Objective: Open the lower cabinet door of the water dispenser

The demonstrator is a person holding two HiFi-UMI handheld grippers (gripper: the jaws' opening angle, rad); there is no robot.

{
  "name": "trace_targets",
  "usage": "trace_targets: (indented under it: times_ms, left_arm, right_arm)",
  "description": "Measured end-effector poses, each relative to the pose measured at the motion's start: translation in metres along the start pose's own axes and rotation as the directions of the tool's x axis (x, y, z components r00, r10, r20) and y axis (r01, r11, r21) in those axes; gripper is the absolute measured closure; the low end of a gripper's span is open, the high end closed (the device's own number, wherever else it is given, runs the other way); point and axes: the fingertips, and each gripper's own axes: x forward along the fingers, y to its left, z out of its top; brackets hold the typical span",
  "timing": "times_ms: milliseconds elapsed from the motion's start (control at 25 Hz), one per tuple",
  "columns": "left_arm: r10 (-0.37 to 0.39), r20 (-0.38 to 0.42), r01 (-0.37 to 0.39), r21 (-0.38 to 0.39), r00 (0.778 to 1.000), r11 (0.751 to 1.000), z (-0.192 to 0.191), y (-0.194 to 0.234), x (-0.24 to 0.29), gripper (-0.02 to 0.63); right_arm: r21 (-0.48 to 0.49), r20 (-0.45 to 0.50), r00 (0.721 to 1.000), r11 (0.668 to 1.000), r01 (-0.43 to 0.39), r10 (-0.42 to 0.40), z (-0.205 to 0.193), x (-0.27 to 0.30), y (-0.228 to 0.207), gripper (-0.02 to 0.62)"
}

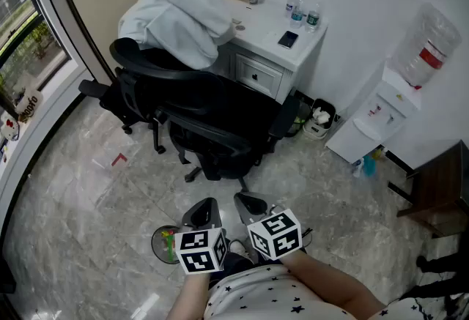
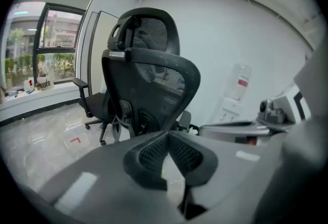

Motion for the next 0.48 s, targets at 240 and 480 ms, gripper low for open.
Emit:
trace_targets:
  times_ms: [240, 480]
  left_arm:
    - [-0.033, -0.024, 0.034, 0.044, 0.999, 0.998, 0.004, -0.031, 0.033, 0.6]
    - [-0.061, -0.043, 0.064, 0.079, 0.997, 0.995, 0.015, -0.087, 0.074, 0.6]
  right_arm:
    - [0.046, 0.002, 0.999, 0.998, 0.039, -0.039, -0.003, -0.01, -0.046, 0.598]
    - [0.095, 0.011, 0.997, 0.992, 0.078, -0.079, -0.003, -0.036, -0.113, 0.598]
